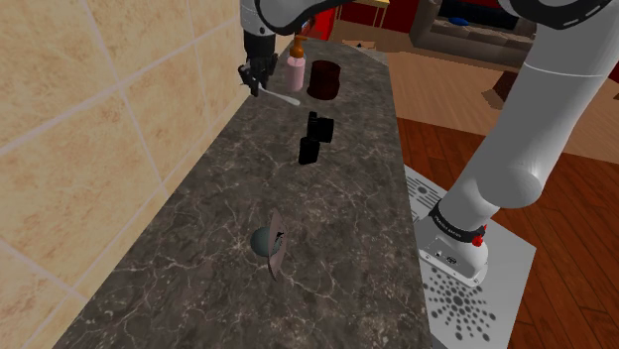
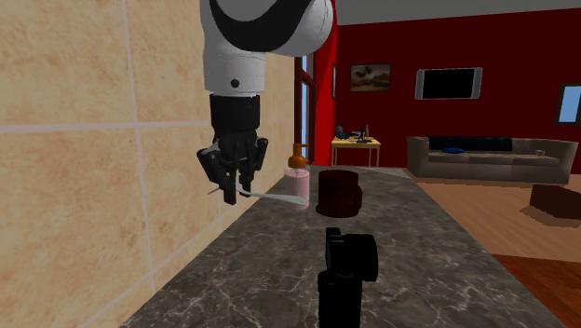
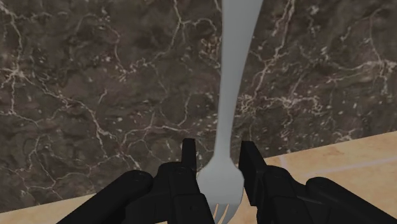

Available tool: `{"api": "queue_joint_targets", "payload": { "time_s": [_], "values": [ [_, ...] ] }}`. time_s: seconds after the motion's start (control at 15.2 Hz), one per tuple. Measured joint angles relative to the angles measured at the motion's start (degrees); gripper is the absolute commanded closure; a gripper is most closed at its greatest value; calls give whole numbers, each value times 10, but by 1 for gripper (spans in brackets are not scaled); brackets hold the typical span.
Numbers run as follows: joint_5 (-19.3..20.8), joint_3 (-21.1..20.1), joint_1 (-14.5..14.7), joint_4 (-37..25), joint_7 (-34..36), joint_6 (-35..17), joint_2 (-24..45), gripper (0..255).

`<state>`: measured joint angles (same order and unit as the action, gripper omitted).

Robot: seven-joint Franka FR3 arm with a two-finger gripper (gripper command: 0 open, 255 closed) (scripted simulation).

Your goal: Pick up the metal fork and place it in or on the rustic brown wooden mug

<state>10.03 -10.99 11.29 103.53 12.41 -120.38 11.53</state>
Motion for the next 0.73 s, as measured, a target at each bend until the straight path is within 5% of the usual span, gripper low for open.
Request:
{"api": "queue_joint_targets", "payload": {
  "time_s": [0.73],
  "values": [
    [-11, 4, -9, -49, -26, 63, -17, 255]
  ]
}}
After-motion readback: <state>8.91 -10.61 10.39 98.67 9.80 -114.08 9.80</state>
